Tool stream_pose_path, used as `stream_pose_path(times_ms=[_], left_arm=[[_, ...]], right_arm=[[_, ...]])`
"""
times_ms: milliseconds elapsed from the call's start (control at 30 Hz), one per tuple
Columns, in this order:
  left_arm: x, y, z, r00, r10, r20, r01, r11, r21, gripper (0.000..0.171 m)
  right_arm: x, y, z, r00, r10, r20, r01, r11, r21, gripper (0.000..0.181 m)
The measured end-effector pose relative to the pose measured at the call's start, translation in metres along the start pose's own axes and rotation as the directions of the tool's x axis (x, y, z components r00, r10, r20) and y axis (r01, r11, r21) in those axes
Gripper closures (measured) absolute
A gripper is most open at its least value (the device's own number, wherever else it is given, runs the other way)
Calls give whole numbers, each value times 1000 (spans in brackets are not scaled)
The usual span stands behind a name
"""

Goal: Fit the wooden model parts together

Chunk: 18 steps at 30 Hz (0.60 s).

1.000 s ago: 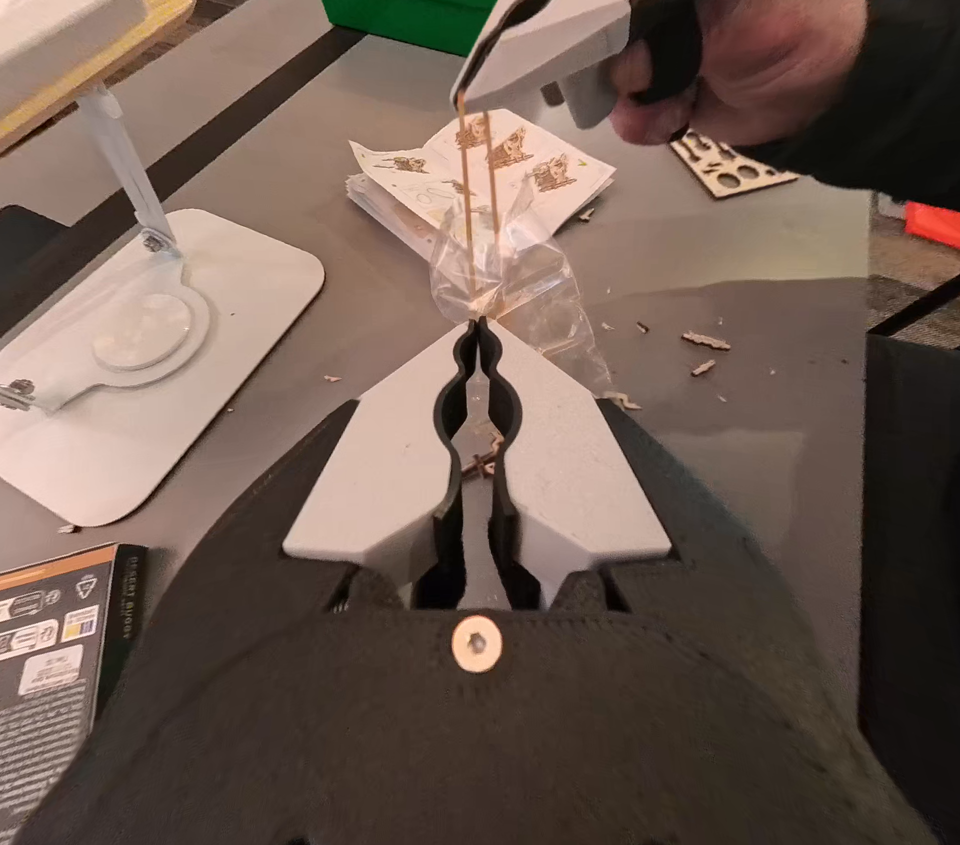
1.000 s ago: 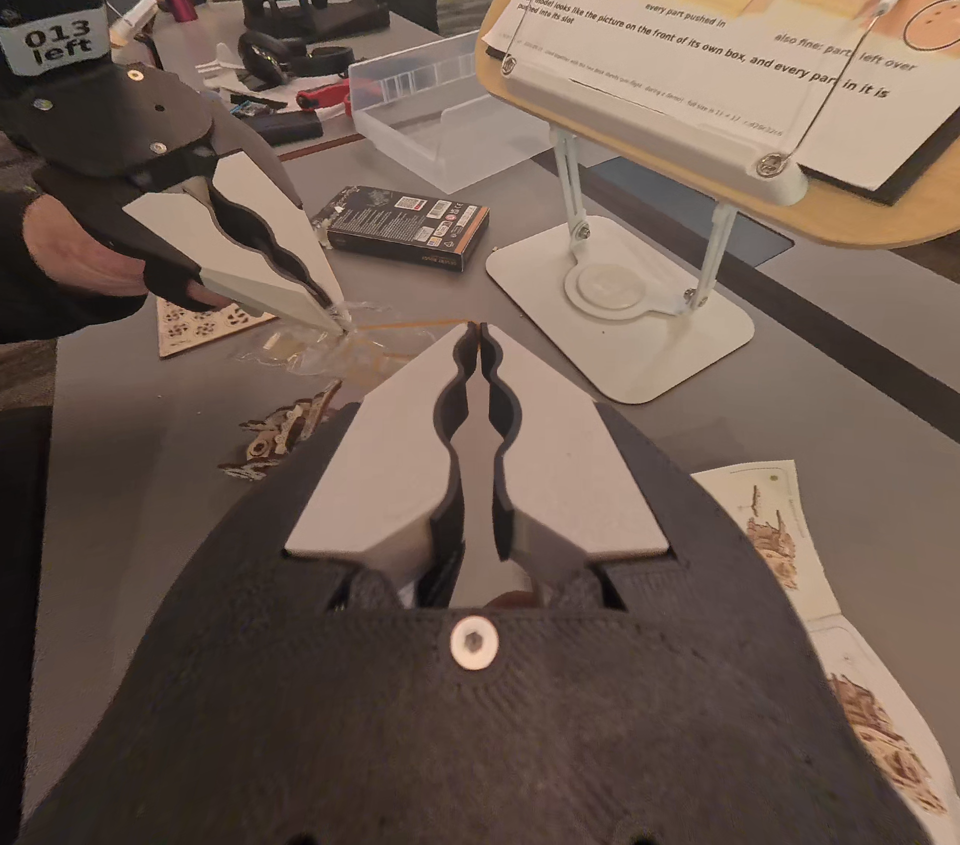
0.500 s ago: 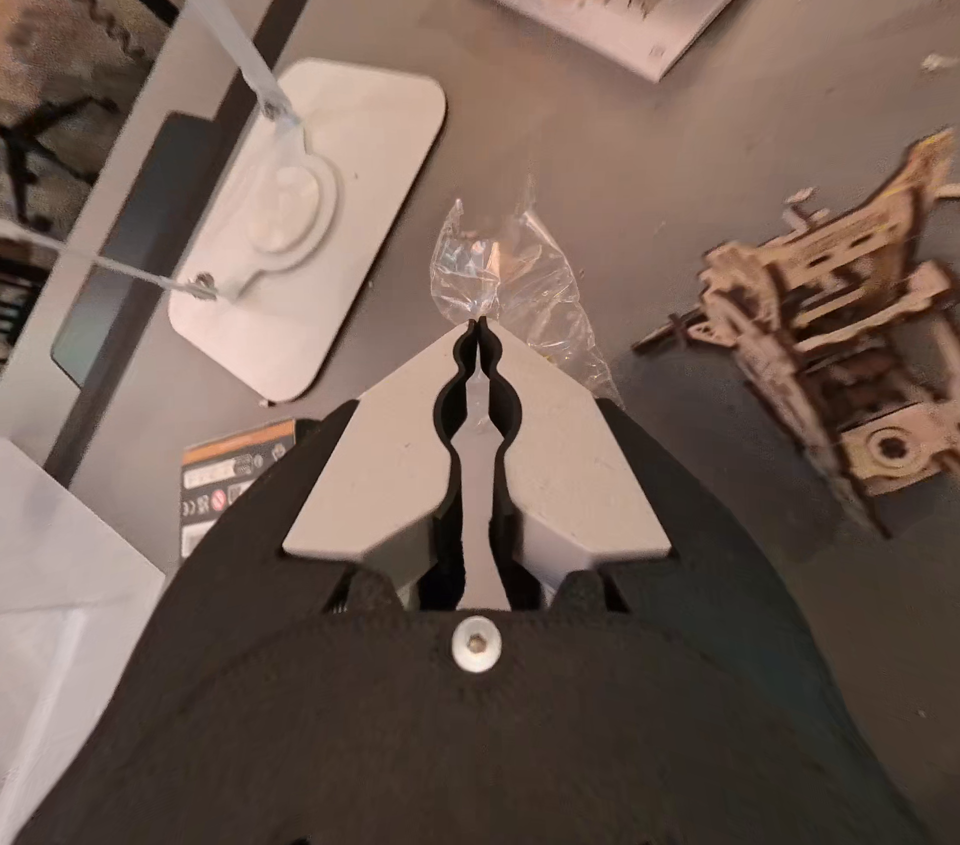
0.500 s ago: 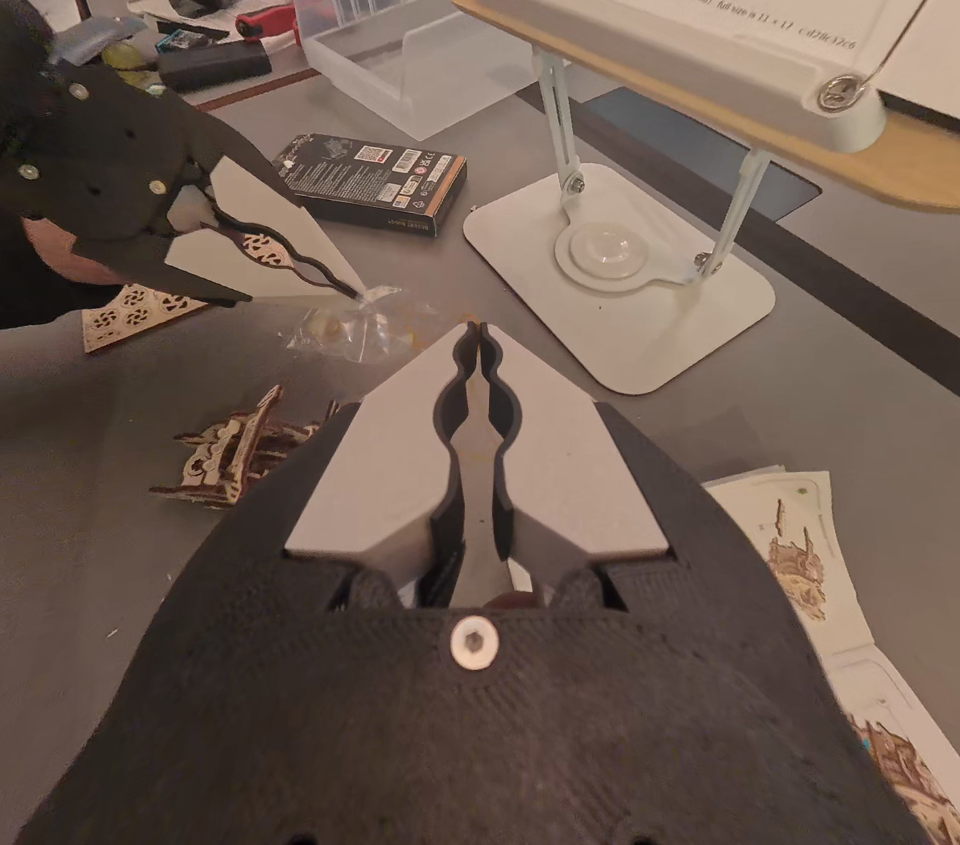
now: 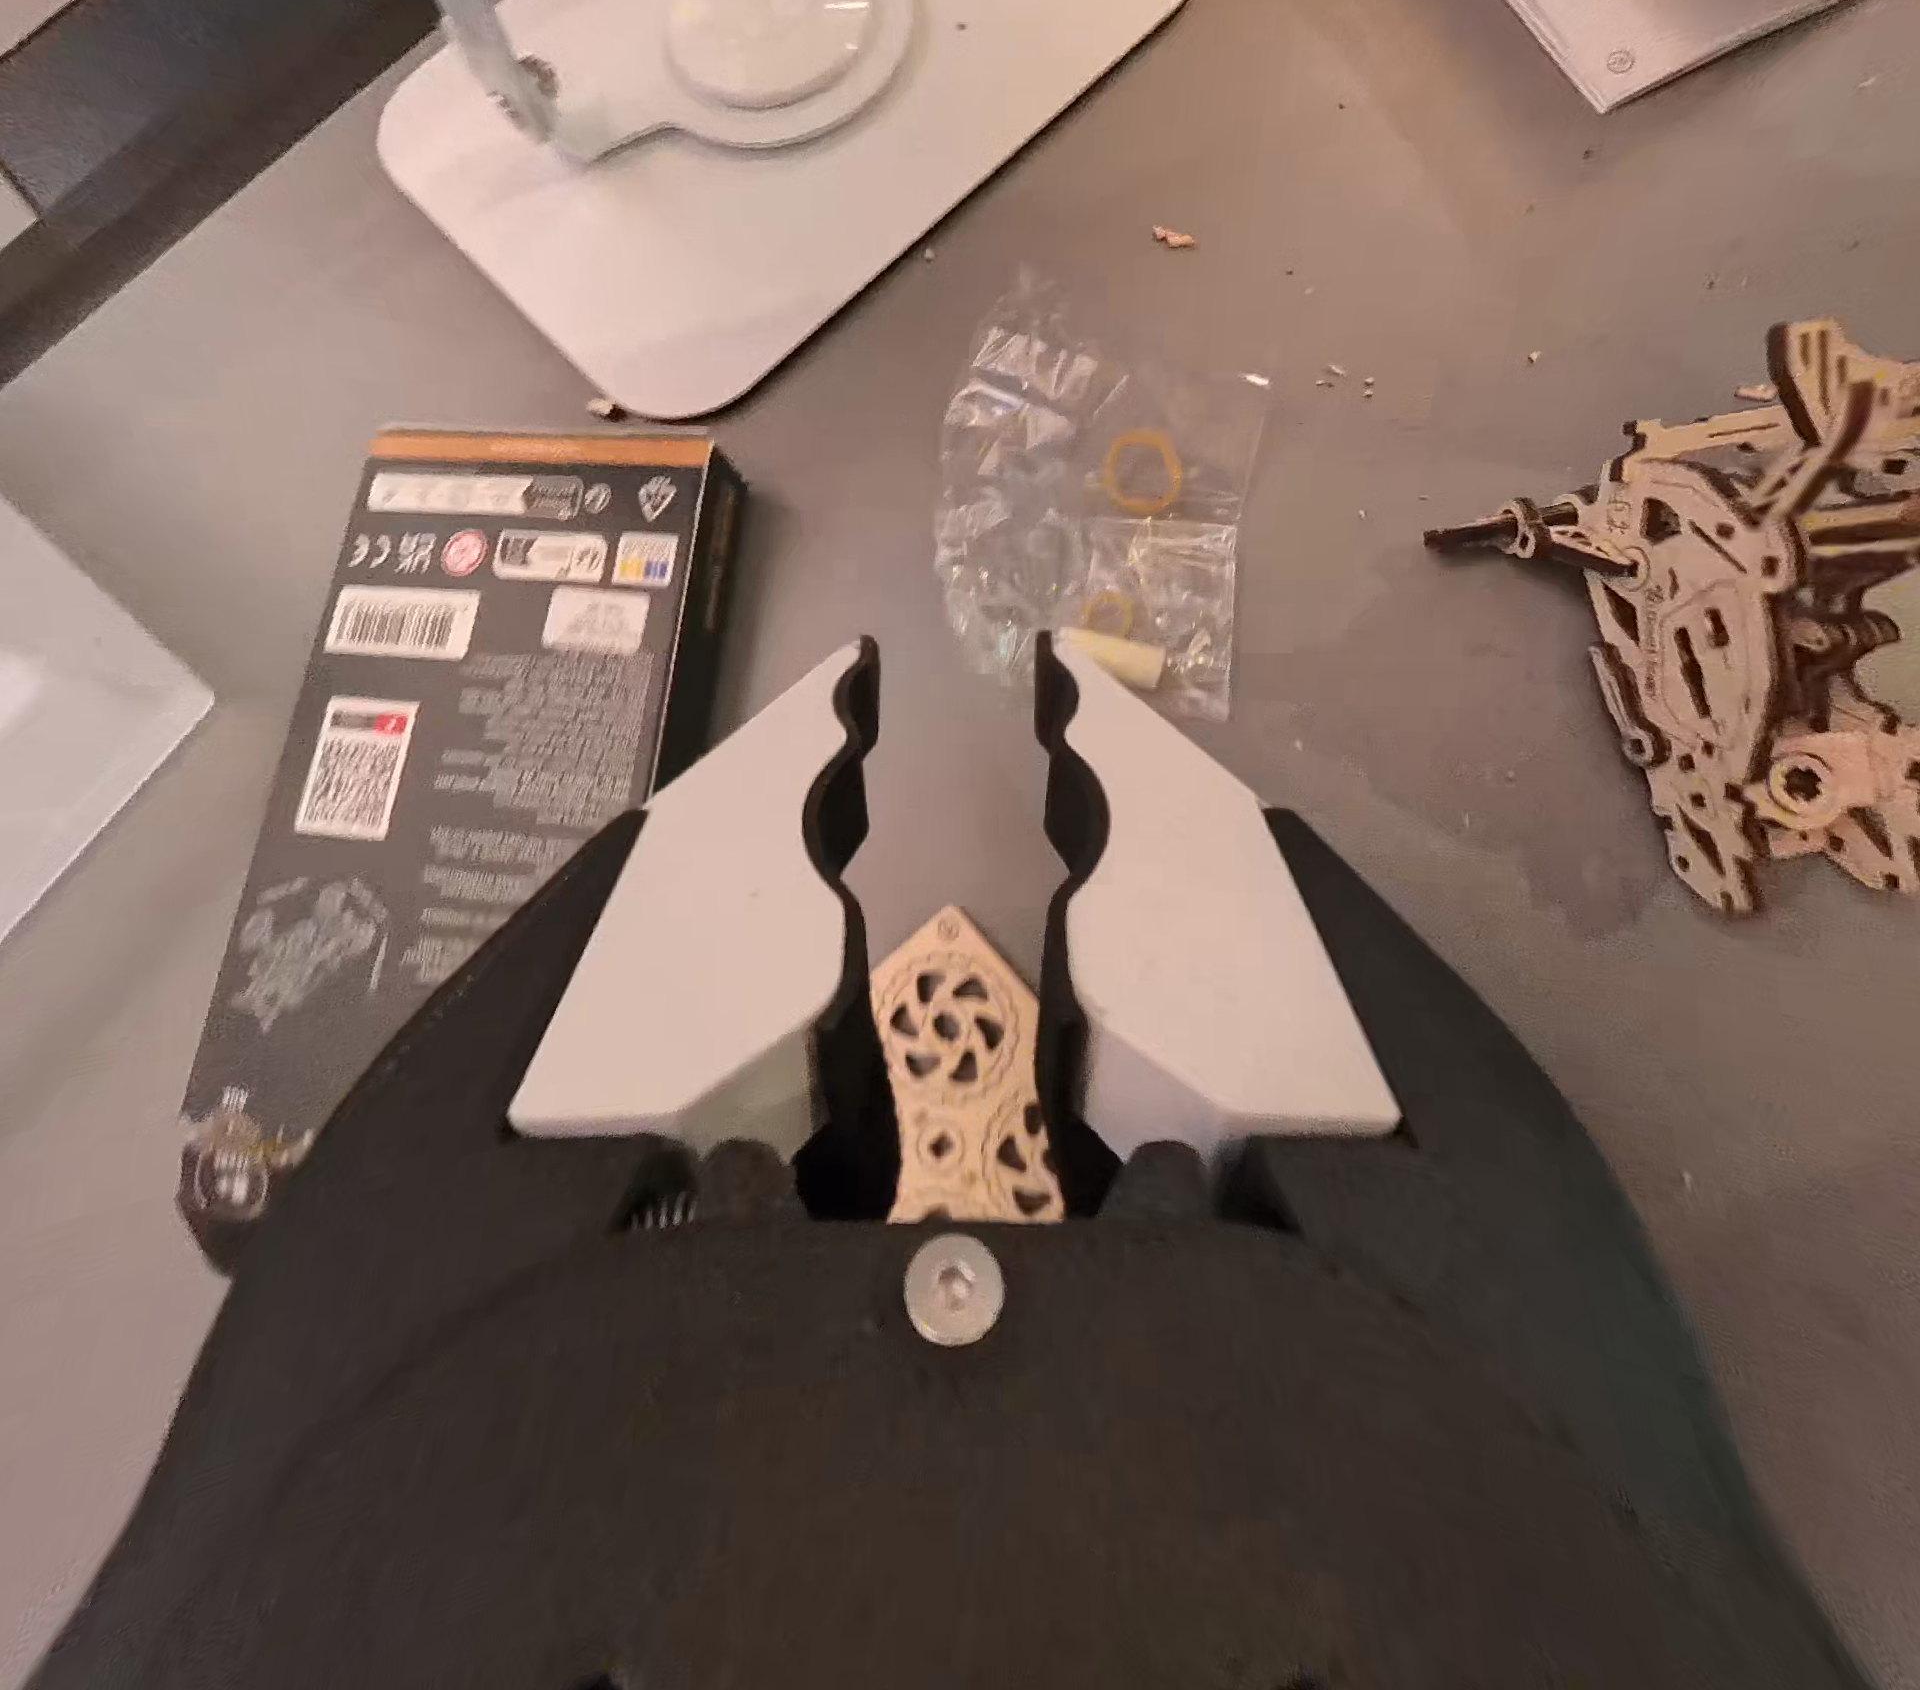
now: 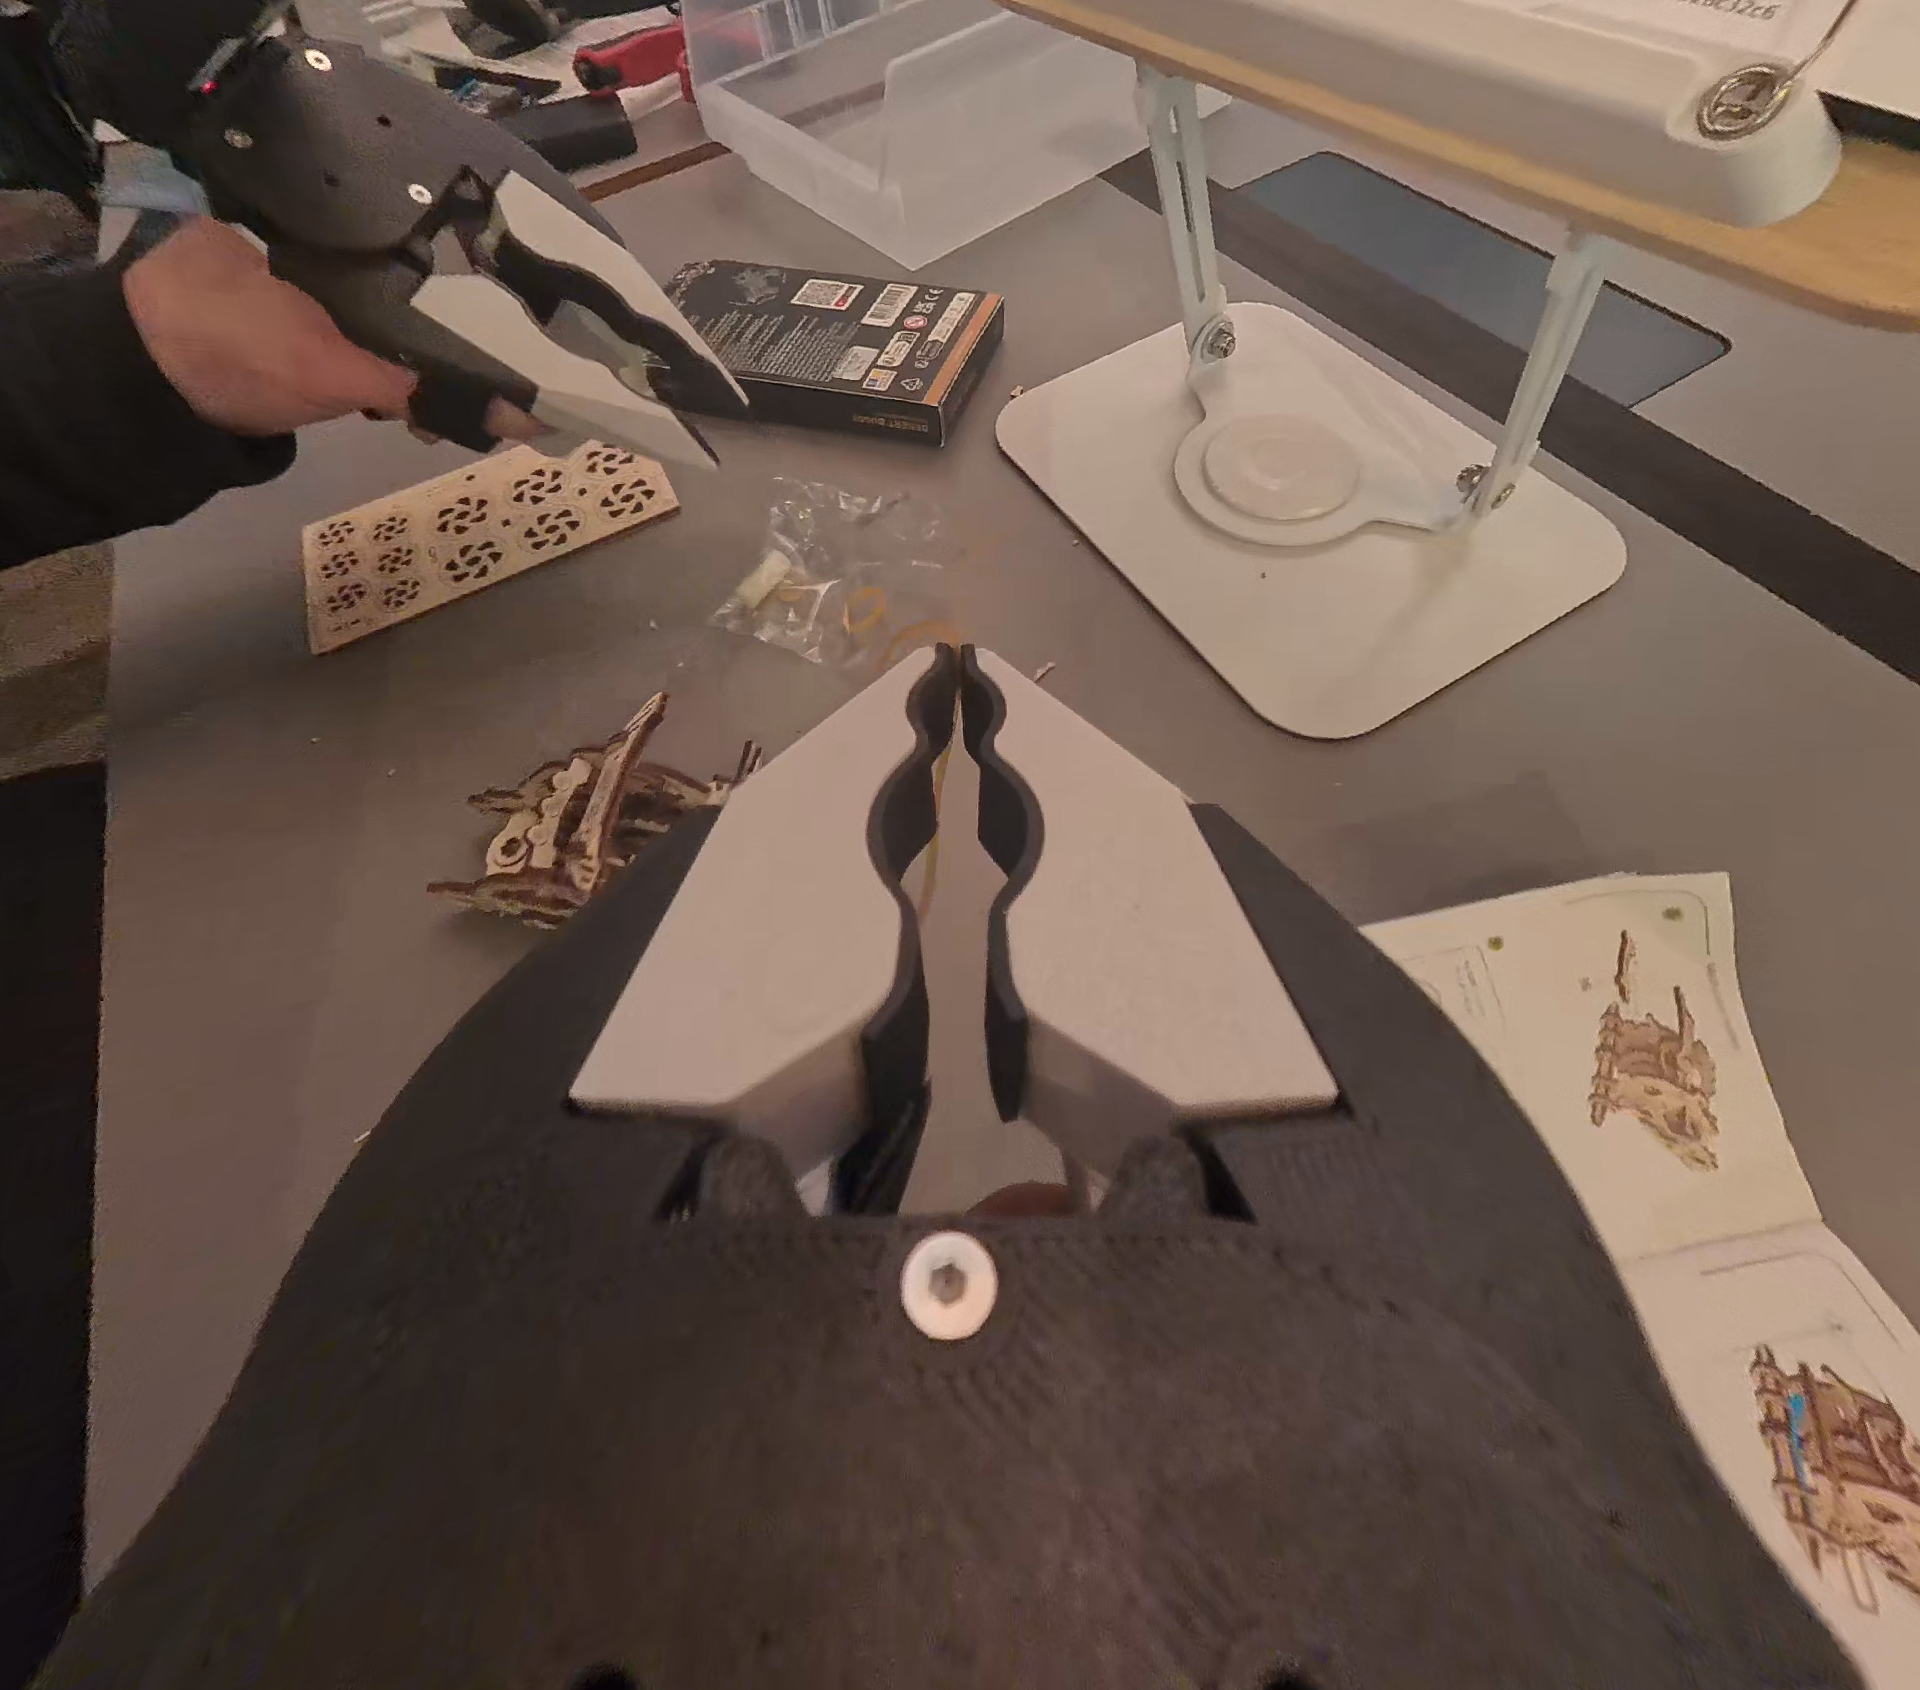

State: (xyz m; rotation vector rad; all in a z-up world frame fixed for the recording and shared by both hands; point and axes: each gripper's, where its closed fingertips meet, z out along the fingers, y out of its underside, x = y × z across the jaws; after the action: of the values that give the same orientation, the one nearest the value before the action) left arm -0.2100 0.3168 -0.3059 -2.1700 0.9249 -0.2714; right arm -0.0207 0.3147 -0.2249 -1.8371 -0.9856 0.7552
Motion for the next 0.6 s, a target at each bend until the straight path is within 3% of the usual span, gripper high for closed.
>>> stream_pose_path(times_ms=[167,333,533,600], left_arm=[[7,17,-10,1000,-16,-4,16,1000,-10,146],[26,12,11,997,51,-52,-51,999,-12,146],[33,23,37,987,141,-72,-147,985,-90,140],[33,22,39,988,133,-80,-139,987,-81,140]], right_arm=[[-12,4,-9,1000,12,28,-12,1000,-4,181],[-18,19,-7,1000,3,20,-2,998,-66,181],[-19,53,2,999,31,31,-25,982,-185,181],[-17,65,4,998,53,31,-45,971,-233,162]])
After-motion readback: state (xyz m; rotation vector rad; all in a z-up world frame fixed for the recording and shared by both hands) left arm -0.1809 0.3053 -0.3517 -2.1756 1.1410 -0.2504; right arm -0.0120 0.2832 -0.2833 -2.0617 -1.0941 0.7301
